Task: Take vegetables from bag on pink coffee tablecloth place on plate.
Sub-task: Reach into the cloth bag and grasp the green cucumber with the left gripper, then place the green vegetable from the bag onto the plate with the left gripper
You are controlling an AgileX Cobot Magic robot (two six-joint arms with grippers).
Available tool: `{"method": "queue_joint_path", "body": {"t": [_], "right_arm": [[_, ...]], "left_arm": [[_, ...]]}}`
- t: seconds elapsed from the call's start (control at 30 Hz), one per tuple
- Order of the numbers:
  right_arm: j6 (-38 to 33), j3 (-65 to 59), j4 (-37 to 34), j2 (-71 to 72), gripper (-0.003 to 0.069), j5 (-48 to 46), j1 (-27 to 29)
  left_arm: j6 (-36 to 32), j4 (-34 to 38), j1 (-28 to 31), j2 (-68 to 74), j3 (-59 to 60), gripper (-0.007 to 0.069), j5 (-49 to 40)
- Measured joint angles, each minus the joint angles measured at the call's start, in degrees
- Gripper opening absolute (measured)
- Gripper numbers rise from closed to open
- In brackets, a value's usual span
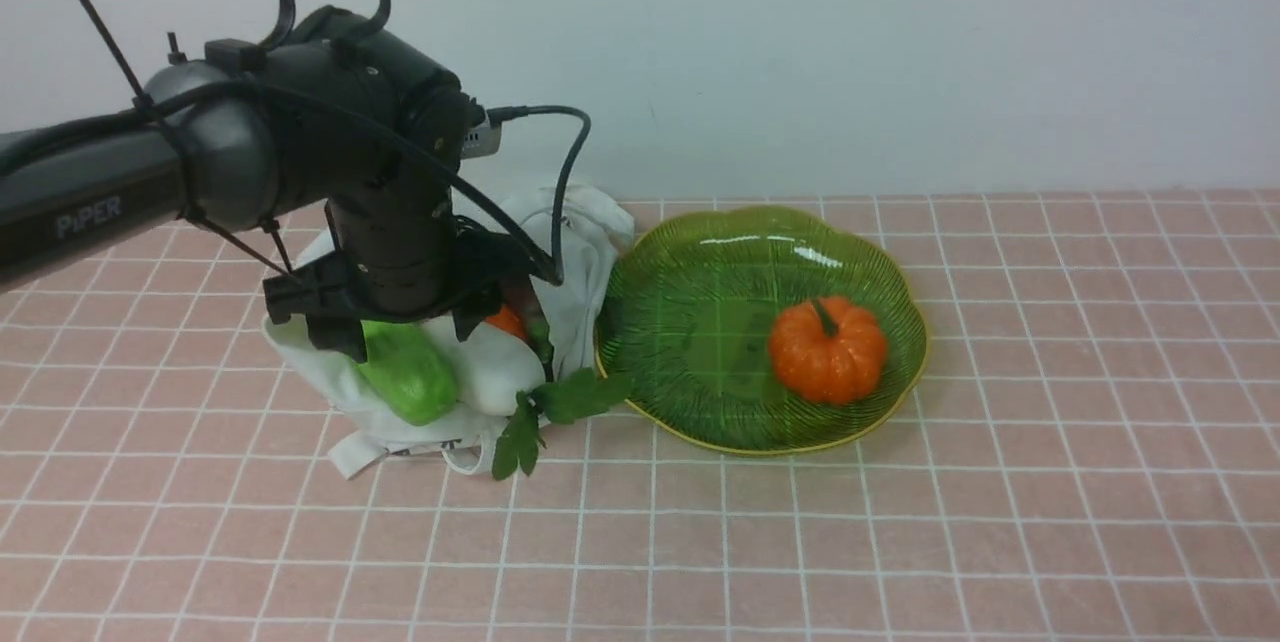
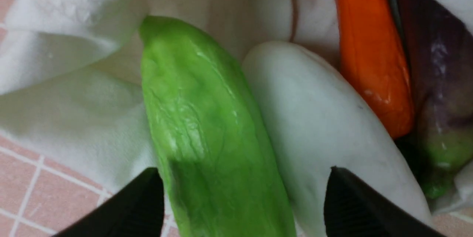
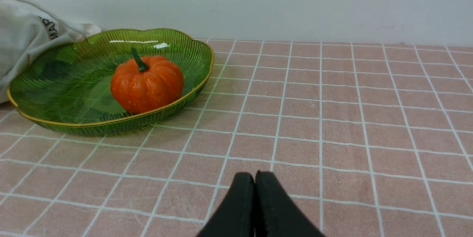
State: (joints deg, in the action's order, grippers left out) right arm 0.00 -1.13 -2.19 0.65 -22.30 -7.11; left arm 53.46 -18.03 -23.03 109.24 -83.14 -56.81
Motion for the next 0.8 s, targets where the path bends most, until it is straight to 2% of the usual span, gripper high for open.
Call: {"method": "queue_joint_path", "body": {"t": [0.3,0.37,0.43,0.53,0.6,0.67,0.8], "right_arm": [[0.0,0.0,0.0,0.0,-0.0015,0.0,0.0],[0.0,0.0,0.0,0.0,-0.0015,0.0,0.0],[0.0,0.0,0.0,0.0,-0.0015,0.0,0.0],[0.0,0.0,0.0,0.0,-0.0015,0.0,0.0],[0.0,0.0,0.0,0.0,-0.0015,0.0,0.0],[0.0,0.0,0.0,0.0,-0.0015,0.0,0.0],[0.0,0.0,0.0,0.0,-0.0015,0.0,0.0]], "left_arm": [[2.5,-2.5,0.0,3.5,0.0,0.0518,-1.3],[1.3,-2.6,0.0,4.1,0.0,0.0471,-1.2],[-0.7,-2.6,0.0,4.1,0.0,0.0373,-1.2],[-3.1,-2.4,0.0,3.2,0.0,0.0375,-1.6],[-6.3,-1.6,0.0,1.0,0.0,0.0375,-2.8],[-12.7,1.2,0.0,-2.8,0.0,0.0376,-5.3],[-25.8,11.9,-0.5,-8.5,0.0,0.0376,-8.3]]}}
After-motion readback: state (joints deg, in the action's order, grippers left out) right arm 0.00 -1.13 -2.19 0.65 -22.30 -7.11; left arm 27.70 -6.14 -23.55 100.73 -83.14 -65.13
